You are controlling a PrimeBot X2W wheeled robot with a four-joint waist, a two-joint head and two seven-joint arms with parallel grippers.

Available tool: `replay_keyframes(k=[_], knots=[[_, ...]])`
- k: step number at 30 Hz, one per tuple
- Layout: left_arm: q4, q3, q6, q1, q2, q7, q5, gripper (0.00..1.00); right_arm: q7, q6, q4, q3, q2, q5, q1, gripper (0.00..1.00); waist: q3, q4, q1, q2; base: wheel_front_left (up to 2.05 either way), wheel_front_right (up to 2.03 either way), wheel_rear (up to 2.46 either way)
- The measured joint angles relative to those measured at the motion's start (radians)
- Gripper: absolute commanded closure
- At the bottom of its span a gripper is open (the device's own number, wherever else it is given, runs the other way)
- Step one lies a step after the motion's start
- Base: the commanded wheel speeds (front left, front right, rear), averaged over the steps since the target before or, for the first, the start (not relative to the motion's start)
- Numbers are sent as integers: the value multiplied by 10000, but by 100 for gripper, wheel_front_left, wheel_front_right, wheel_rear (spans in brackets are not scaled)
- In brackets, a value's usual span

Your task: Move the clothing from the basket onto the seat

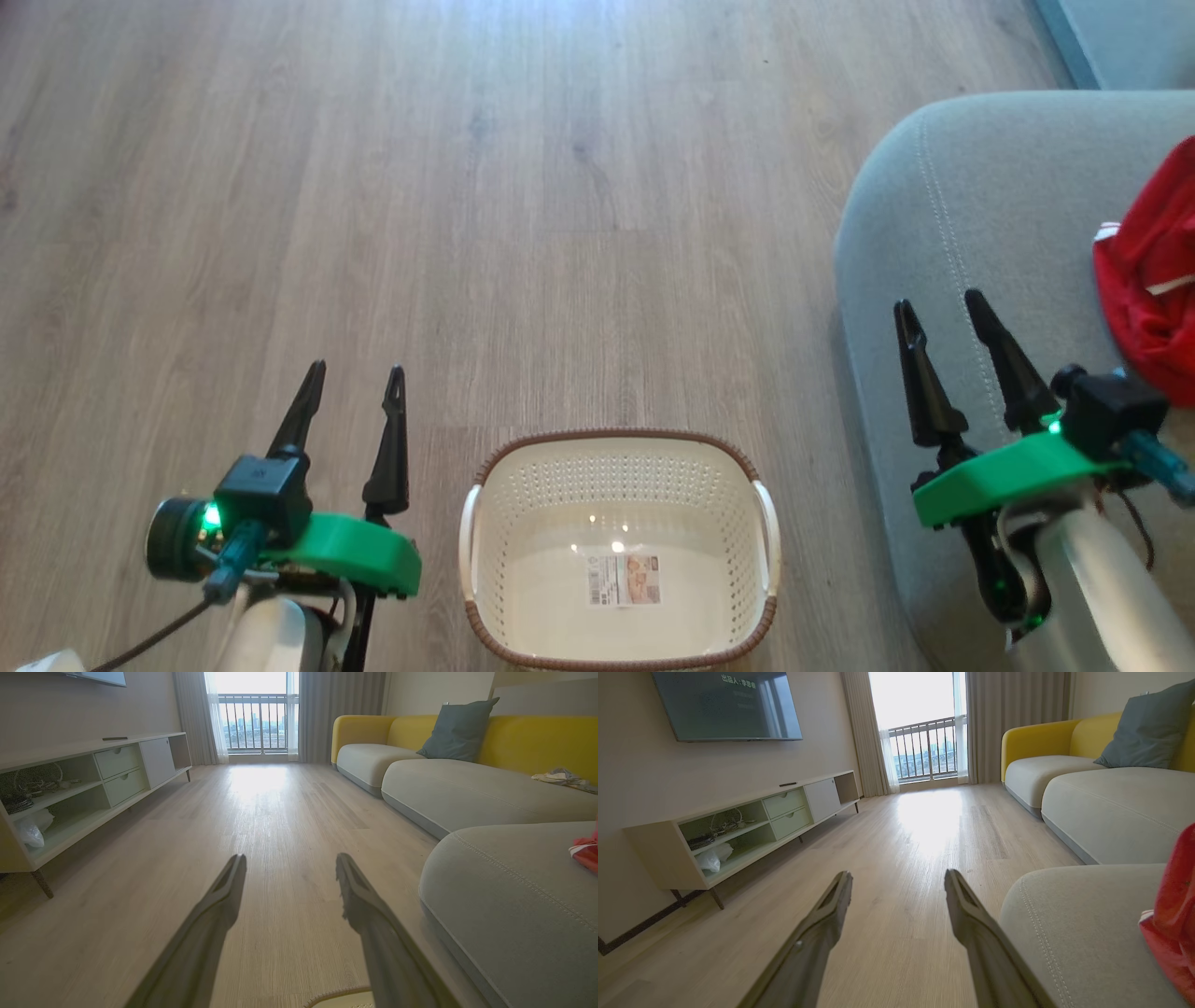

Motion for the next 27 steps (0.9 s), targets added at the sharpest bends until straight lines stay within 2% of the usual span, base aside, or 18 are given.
replay_keyframes(k=[5,12,27], knots=[[98,0,265,138,-2,0,-15,0,0,-2,-4,-587,596,-443,746,0,-137,281,0,0,0,0,0],[293,-155,305,500,0,0,-6,0,0,-2,184,-594,988,-903,1569,0,-173,449,0,0,0,0,0],[497,-92,102,511,0,0,-150,0,0,-2,305,-656,1269,-1287,1565,0,-98,529,1,0,0,0,0]])
